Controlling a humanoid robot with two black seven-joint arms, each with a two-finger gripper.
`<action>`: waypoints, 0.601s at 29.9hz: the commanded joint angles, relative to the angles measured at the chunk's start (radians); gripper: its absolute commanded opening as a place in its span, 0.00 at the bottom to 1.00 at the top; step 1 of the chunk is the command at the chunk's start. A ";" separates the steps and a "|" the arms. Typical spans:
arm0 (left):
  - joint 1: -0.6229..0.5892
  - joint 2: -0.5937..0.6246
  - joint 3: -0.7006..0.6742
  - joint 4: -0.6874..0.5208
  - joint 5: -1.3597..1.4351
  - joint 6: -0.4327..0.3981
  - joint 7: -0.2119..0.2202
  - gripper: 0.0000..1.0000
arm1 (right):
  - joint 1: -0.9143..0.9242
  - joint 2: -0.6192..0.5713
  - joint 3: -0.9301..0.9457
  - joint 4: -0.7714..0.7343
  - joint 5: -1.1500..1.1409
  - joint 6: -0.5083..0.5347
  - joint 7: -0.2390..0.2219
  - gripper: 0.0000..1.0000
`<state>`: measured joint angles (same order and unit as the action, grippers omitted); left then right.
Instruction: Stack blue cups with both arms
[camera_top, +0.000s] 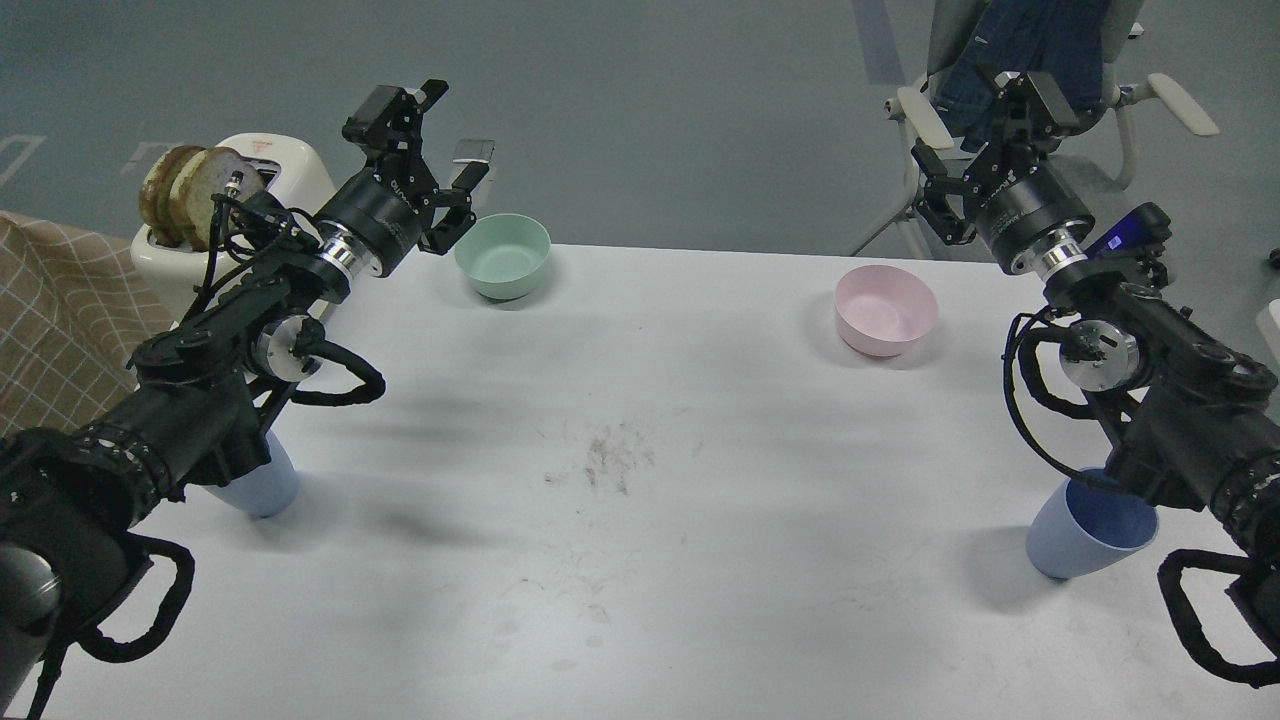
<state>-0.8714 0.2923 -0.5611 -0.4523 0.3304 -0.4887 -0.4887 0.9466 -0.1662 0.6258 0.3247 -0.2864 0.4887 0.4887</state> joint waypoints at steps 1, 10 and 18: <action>0.000 -0.001 0.003 0.000 0.002 0.000 0.000 0.98 | -0.002 0.008 0.002 0.002 0.001 0.000 0.000 1.00; -0.006 0.001 0.000 -0.014 0.007 0.000 0.000 0.98 | -0.002 0.010 0.008 0.014 0.004 0.000 0.000 1.00; -0.026 -0.002 0.000 -0.014 0.009 0.000 0.000 0.98 | 0.004 0.036 0.009 0.014 0.004 0.000 0.000 1.00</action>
<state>-0.8902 0.2900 -0.5621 -0.4663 0.3375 -0.4887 -0.4887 0.9480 -0.1390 0.6345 0.3406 -0.2823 0.4887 0.4887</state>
